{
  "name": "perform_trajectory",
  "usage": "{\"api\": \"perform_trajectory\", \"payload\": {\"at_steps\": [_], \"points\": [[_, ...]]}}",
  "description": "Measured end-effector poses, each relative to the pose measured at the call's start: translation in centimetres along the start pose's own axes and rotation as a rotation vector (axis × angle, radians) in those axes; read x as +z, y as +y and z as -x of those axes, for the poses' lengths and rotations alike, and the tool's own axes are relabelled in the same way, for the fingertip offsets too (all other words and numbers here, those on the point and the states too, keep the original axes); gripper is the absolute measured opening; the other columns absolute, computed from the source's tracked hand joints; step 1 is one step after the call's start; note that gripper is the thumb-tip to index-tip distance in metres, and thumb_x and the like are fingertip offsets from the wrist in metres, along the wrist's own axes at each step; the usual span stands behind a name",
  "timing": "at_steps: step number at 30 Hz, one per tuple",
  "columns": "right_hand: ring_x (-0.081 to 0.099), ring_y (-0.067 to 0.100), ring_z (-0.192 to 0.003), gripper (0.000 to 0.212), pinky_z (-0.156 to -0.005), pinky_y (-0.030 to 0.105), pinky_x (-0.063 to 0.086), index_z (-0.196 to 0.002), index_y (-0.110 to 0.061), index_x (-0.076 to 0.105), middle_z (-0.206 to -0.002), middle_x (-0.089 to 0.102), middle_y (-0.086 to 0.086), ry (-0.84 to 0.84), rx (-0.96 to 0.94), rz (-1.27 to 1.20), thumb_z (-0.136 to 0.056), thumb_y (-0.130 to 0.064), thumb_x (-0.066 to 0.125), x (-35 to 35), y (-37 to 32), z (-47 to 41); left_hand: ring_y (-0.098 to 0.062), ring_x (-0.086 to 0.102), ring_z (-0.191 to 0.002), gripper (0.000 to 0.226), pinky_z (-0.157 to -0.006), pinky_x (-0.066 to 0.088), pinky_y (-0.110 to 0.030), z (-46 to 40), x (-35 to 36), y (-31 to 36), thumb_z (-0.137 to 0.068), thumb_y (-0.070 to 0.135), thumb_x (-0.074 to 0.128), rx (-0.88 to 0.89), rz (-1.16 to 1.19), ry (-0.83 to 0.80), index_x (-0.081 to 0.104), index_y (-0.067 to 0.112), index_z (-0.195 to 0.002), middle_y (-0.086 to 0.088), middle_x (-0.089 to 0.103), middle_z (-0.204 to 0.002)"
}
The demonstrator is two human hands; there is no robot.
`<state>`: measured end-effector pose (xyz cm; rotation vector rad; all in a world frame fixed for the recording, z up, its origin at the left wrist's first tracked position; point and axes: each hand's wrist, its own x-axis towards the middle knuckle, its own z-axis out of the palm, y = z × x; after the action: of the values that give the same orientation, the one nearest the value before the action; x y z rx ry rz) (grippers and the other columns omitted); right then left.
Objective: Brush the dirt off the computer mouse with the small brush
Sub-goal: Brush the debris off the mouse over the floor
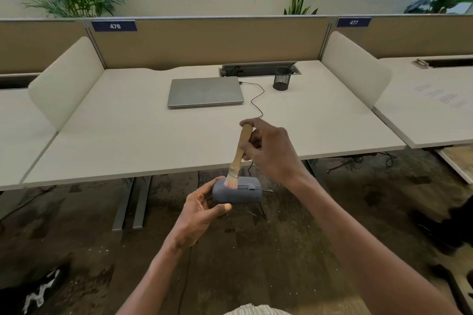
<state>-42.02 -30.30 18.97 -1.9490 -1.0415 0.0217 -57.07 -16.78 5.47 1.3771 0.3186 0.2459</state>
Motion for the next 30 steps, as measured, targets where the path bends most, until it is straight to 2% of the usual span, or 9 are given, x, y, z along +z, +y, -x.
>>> {"api": "perform_trajectory", "payload": {"at_steps": [3,6,10,18,22,25,30], "points": [[0.072,0.015,-0.08,0.04,-0.074,0.027,0.061,-0.13,-0.014,0.057,-0.097,0.073,0.007,-0.037,-0.05,0.083,-0.092,-0.009,0.069,0.4,-0.1,0.6,-0.022,0.061,-0.129,0.08,-0.095,0.057,-0.029,-0.1,0.0,0.1,-0.065,0.031,0.092,0.005,0.01,0.009,0.057,0.026,-0.136,-0.004,0.064,-0.136],[0.071,0.018,-0.08,0.039,-0.074,0.033,0.062,-0.131,-0.014,0.056,-0.093,0.073,0.006,0.027,-0.086,0.129,-0.094,-0.009,0.067,0.1,0.0,0.8,-0.023,0.062,-0.128,0.087,-0.093,0.058,-0.028,0.1,-0.2,0.1,-0.06,0.039,0.096,-0.001,0.035,0.019,0.058,0.024,-0.137,-0.007,0.062,-0.137],[0.071,0.014,-0.075,0.039,-0.071,0.03,0.062,-0.127,-0.016,0.057,-0.088,0.073,0.003,-0.002,-0.141,0.051,-0.091,-0.007,0.07,0.1,-0.1,1.3,-0.021,0.062,-0.127,0.081,-0.092,0.058,-0.027,0.0,-0.3,0.0,-0.062,0.038,0.095,0.006,0.032,0.03,0.059,0.028,-0.135,-0.003,0.064,-0.136],[0.068,0.013,-0.075,0.036,-0.067,0.026,0.058,-0.124,-0.018,0.055,-0.087,0.069,0.004,0.003,-0.188,0.145,-0.093,-0.002,0.066,-0.3,0.3,1.8,-0.022,0.061,-0.128,0.079,-0.092,0.057,-0.026,0.0,-0.3,-0.2,-0.066,0.032,0.089,0.027,0.002,0.031,0.056,0.025,-0.138,-0.008,0.06,-0.139],[0.071,0.017,-0.08,0.036,-0.068,0.031,0.061,-0.119,-0.02,0.053,-0.089,0.069,0.005,-0.063,-0.182,0.127,-0.093,0.003,0.061,0.0,0.3,1.7,-0.02,0.061,-0.128,0.08,-0.092,0.056,-0.024,-0.2,-0.3,-0.2,-0.065,0.037,0.093,0.03,0.001,0.034,0.058,0.029,-0.136,-0.006,0.061,-0.139],[0.071,0.011,-0.082,0.035,-0.071,0.028,0.061,-0.116,-0.019,0.055,-0.091,0.07,0.003,-0.031,-0.149,0.052,-0.093,0.006,0.061,0.1,0.3,1.7,-0.022,0.061,-0.128,0.084,-0.094,0.056,-0.026,-0.2,-0.3,-0.2,-0.063,0.042,0.095,0.024,0.001,0.04,0.059,0.029,-0.137,-0.005,0.062,-0.138],[0.07,0.018,-0.081,0.04,-0.067,0.032,0.06,-0.116,-0.024,0.051,-0.088,0.066,0.002,-0.011,-0.167,0.136,-0.093,0.008,0.059,-0.2,0.7,1.9,-0.022,0.06,-0.13,0.085,-0.099,0.055,-0.029,-0.5,-0.6,-0.3,-0.063,0.041,0.095,0.021,0.008,0.04,0.058,0.027,-0.138,-0.004,0.063,-0.138]]}}
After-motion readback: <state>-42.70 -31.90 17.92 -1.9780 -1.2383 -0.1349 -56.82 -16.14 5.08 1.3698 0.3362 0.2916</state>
